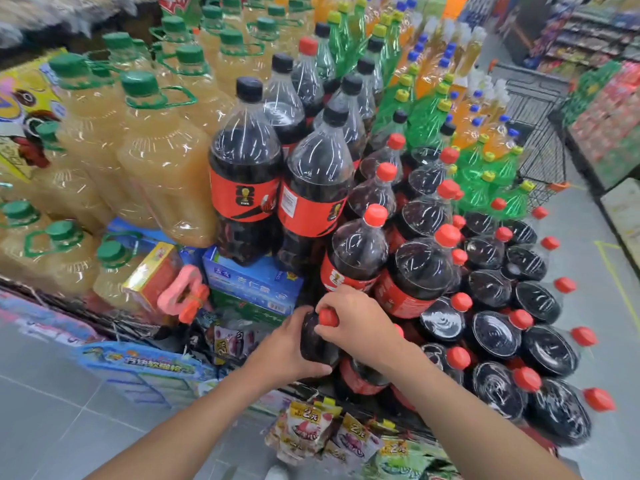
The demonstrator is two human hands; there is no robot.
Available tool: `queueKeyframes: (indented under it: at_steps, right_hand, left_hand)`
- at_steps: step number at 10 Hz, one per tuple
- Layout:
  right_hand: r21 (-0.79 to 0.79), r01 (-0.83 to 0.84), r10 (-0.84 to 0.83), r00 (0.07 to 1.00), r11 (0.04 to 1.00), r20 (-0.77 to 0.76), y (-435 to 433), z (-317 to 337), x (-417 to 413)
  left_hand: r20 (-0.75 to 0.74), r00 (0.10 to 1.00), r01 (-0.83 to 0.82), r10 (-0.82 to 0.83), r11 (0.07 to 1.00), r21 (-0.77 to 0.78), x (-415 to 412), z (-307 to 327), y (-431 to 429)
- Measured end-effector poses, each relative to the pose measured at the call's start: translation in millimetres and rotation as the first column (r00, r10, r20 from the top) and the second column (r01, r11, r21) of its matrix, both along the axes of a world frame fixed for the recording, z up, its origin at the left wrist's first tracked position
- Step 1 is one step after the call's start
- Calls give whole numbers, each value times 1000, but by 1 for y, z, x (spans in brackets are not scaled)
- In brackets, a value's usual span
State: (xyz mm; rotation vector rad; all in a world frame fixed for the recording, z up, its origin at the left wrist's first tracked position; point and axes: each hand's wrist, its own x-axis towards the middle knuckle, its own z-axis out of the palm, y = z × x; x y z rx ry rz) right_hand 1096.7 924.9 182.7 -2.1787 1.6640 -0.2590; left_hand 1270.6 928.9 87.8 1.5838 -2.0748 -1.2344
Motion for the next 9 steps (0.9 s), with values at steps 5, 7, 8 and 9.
queueKeyframes:
  at_steps: [5, 7, 8, 9]
  right_hand:
    - [54, 78, -69, 987, 996, -147, 28, 2, -67]
    - [61, 40, -30, 988, 997, -153, 37, -4, -65]
    - [49, -5, 9, 996, 999, -91, 36, -4, -70]
    - [0, -93, 92, 993, 996, -67, 33, 3, -75]
  left_hand:
    - [34, 995, 90, -90, 996, -1, 2, 3, -7]
    - [183, 978, 114, -98, 990, -82, -1, 15, -3]
    - [199, 979, 74, -48, 989, -125, -1, 25, 6]
    - [212, 976, -7, 48, 982, -188, -7, 43, 20]
